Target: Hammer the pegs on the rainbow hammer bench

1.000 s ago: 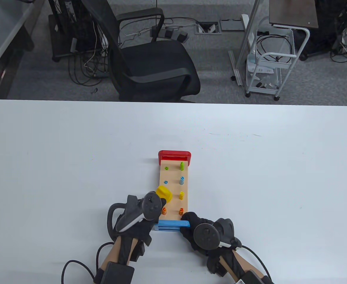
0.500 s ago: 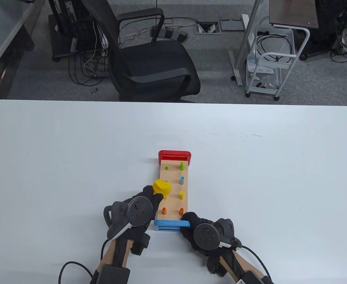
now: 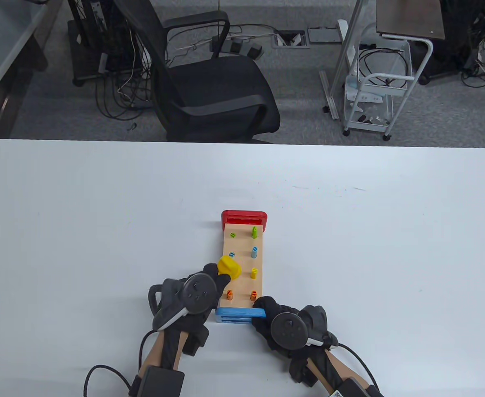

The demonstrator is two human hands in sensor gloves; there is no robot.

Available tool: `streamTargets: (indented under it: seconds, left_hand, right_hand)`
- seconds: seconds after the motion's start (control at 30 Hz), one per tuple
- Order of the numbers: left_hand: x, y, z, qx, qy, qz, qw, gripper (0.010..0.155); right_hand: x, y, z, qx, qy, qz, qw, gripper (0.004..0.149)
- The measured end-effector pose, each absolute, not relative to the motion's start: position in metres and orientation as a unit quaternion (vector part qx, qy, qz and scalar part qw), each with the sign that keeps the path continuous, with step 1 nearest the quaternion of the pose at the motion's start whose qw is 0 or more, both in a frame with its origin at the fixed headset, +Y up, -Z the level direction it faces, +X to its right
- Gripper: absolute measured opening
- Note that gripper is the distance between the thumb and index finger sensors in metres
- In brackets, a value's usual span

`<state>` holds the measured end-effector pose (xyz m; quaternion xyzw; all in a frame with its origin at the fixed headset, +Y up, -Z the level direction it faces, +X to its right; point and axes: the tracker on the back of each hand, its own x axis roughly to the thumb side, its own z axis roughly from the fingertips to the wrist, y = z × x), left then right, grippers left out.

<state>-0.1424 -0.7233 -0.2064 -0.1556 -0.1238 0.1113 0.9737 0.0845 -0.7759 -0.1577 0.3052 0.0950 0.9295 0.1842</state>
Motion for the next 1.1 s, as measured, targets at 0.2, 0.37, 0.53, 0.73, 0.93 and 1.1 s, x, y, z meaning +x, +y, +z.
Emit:
streamTargets:
  seconds: [0.2,0.37,0.53,0.73,0.93,1.1]
  left_hand:
    - [-0.145,-0.698,-0.196,0.047,-0.108,0.206,0.971,0.069]
    - [-0.14,-0.718,-0.204,-0.057,-0.1,0.135,0.984,0.069]
    - [-0.151,-0.694,-0.196,-0.018,-0.105,0.186,0.977,0.07]
    - [-0.153,-0.669,-0.188,-0.031,-0.151,0.223,0.962,0.074]
    - [-0.159,-0.66,-0.169,-0.022,-0.21,0.189,0.959,0.069]
    - [-0.16,-0.683,-0.165,-0.049,-0.218,0.192,0.956,0.069]
  right_hand:
    - [0.085,-0.776,-0.158,0.306,0.095,0.929,0.184,0.053]
    - [0.085,-0.776,-0.157,0.306,0.094,0.929,0.184,0.053]
    - [0.085,-0.776,-0.158,0.306,0.095,0.929,0.184,0.053]
    - [0.085,-0.776,-0.158,0.304,0.094,0.93,0.183,0.053]
    - [0.085,-0.776,-0.157,0.301,0.09,0.932,0.18,0.053]
    - [0.084,-0.776,-0.157,0.301,0.092,0.932,0.178,0.053]
